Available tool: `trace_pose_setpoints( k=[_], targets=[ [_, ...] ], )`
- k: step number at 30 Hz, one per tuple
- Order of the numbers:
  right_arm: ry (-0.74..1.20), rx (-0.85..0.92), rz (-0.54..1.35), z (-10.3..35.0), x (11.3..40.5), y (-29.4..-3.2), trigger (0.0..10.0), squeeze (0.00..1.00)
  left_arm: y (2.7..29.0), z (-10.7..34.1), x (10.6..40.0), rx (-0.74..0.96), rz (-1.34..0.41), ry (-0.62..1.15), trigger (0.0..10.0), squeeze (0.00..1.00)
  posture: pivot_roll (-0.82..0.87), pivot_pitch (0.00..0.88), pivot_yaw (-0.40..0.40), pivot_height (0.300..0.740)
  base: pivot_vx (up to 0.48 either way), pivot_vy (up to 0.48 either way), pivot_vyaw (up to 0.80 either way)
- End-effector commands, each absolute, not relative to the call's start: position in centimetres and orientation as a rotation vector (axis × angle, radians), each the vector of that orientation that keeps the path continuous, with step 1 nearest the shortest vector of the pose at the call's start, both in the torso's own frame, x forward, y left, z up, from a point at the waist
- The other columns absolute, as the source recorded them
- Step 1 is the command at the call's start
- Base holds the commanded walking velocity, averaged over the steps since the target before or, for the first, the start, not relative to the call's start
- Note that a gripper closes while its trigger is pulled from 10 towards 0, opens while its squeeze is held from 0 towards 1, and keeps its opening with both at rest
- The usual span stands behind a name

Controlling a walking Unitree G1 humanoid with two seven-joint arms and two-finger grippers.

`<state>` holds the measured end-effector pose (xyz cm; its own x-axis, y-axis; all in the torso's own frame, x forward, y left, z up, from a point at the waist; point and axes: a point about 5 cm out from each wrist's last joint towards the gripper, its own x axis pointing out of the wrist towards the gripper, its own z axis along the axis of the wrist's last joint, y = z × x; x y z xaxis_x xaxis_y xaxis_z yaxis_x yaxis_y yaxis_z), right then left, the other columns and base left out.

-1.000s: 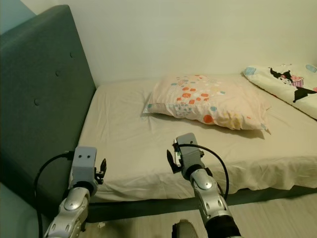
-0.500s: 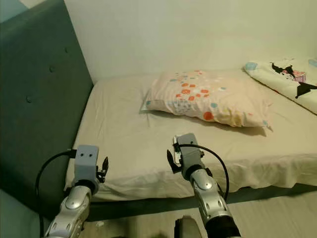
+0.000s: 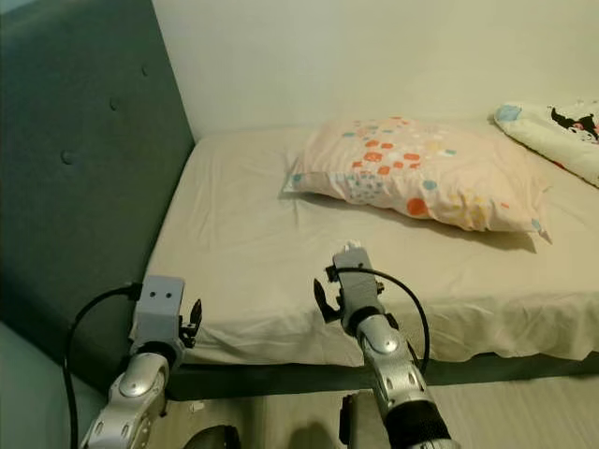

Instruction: Clean up the room

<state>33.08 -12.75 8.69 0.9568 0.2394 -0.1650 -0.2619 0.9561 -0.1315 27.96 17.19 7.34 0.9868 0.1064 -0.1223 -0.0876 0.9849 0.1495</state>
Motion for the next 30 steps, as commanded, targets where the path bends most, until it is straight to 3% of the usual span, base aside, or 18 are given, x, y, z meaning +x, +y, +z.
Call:
trace_pose_setpoints(
  k=[1, 15, 16, 30],
  targets=[
    [0.150, -0.130, 0.237, 8.6, 33.4, -12.8, 10.0, 0.00, 17.9, 7.0, 27.5, 0.168, 0.107, 0.156, 10.0, 0.00, -0.02, 0.141, 0.026, 0.592, 0.000, 0.000, 0.00],
    [0.194, -0.161, 0.212, 10.6, 36.8, -13.0, 10.0, 0.00, 18.8, 9.1, 26.6, 0.173, 0.063, 0.071, 10.0, 0.00, -0.01, 0.317, 0.001, 0.587, 0.000, 0.000, 0.00],
    [0.221, -0.203, 0.188, 10.6, 37.2, -13.5, 10.0, 1.00, 18.4, 9.8, 26.2, 0.160, 0.021, 0.036, 10.0, 0.00, 0.00, 0.336, -0.002, 0.587, 0.000, 0.000, 0.00],
    [0.234, -0.274, -0.049, 12.0, 38.5, -17.5, 10.0, 1.00, 17.0, 11.7, 25.0, 0.101, -0.075, -0.012, 10.0, 0.00, 0.01, 0.396, 0.001, 0.587, 0.000, 0.000, 0.00]
  ],
)
